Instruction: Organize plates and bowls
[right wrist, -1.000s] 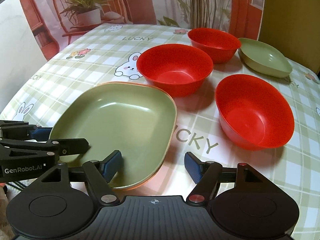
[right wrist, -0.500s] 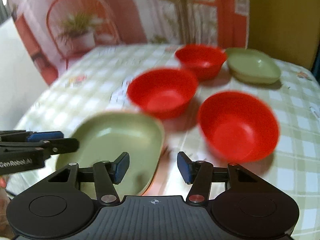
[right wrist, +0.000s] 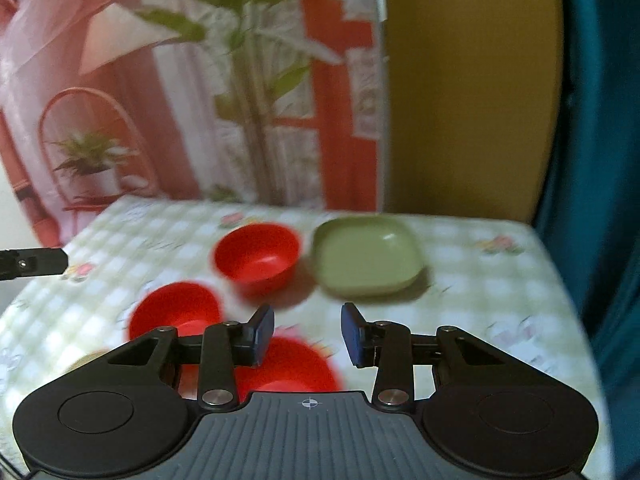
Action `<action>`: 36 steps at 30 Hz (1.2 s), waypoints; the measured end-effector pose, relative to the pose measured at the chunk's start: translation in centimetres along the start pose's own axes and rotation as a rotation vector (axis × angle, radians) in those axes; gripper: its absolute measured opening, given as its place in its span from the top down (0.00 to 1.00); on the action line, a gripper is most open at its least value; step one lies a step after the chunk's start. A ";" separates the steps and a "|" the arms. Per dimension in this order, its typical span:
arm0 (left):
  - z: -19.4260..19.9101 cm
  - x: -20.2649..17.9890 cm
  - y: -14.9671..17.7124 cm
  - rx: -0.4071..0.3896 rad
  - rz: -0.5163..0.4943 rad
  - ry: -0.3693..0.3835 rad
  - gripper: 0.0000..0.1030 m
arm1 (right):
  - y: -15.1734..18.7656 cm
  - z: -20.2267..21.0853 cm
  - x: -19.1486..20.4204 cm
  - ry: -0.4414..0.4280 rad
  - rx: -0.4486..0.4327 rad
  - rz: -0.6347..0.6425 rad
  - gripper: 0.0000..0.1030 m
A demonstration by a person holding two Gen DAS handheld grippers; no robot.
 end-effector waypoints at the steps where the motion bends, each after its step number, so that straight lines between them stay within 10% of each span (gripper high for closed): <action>1: -0.7 -0.6 -0.2 -0.003 -0.007 0.003 0.56 | -0.1 -0.4 -0.7 0.008 -0.004 0.003 0.65; 19: -17.5 -8.6 0.4 0.112 -0.086 0.048 0.57 | 0.5 -15.8 -11.1 0.045 0.042 -0.104 0.67; 31: -21.9 -7.7 0.7 0.137 -0.062 0.002 0.57 | 2.5 -18.1 -11.7 0.025 0.095 -0.100 0.90; 36: -23.0 -8.2 1.0 0.140 -0.072 0.029 0.78 | 2.9 -18.3 -12.2 0.025 0.101 -0.119 0.91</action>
Point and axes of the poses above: each gripper's, at about its wrist camera, not at the fingertips, and z roughly against the way its jaws point, x to its left, y to its underside, the point moved 8 cm from there along -z, roughly the way its jaws point, and after that the axes turned 7 degrees about -x, right-handed, at the moved point
